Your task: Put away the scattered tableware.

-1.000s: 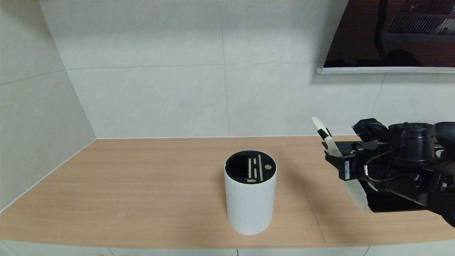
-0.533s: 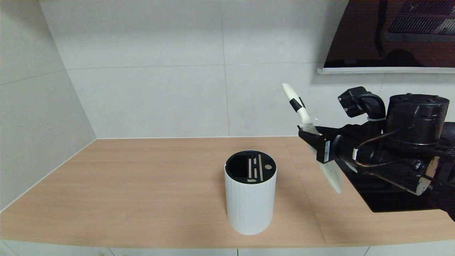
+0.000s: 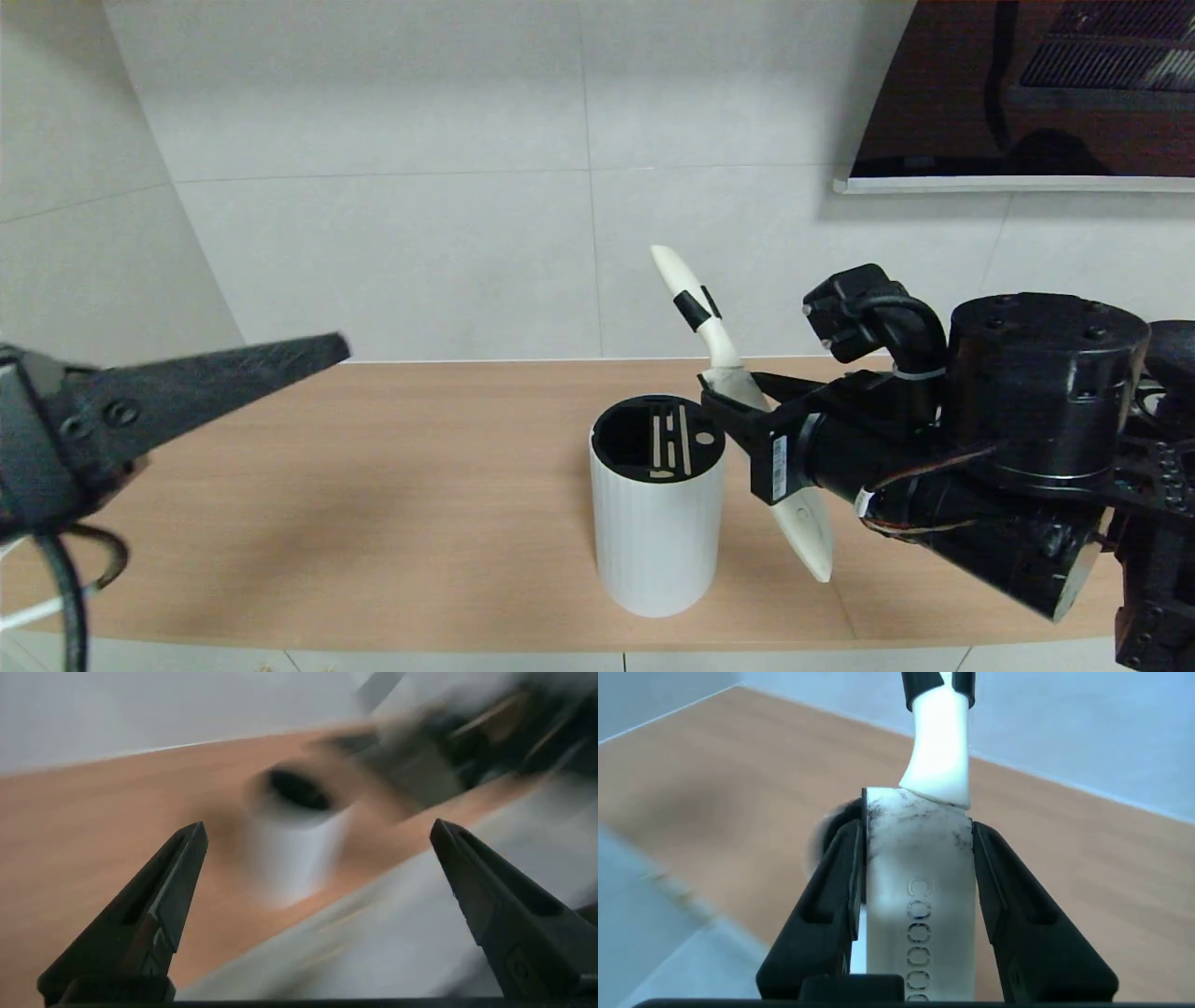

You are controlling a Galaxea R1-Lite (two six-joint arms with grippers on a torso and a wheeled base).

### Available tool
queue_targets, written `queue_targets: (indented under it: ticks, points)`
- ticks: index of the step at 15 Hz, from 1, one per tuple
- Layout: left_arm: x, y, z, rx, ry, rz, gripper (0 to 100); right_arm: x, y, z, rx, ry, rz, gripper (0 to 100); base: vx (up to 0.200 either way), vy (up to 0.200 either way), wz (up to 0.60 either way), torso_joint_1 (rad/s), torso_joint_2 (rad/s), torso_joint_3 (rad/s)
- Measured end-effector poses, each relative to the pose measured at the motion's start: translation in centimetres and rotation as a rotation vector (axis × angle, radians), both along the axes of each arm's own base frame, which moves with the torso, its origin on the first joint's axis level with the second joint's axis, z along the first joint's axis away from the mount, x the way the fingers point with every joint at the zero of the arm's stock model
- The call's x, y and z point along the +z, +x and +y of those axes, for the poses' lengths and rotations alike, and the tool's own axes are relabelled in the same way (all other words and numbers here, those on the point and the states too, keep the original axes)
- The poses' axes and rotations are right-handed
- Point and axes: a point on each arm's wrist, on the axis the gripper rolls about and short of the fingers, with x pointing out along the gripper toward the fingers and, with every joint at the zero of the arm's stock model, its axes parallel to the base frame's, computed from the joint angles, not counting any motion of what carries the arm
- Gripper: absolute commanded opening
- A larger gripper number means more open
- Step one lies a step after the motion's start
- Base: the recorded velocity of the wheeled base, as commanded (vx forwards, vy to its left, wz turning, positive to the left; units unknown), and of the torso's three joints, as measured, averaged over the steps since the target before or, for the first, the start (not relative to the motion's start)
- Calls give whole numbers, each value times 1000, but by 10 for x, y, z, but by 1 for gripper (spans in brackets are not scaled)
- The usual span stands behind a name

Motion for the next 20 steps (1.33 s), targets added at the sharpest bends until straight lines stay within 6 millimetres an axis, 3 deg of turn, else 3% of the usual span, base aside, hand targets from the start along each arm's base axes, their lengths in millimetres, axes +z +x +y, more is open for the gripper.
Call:
queue_targets:
  ticks: [4,10,13,20]
  points:
    - [-25,37,-49,-155,-131,105,100,-2,-14,18,50,39,30,0,0,0,0,0,0,0]
    - [-59,67,-95,-121,-137,171,100,-9,-21,37,90,68,13,0,0,0,0,0,0,0]
    - [-70,76,-104,-78,-131,178,100,-16,-26,44,117,65,31,0,0,0,0,0,0,0]
    - [-74,81,-109,-75,-140,166,100,-20,-40,54,172,69,55,0,0,0,0,0,0,0]
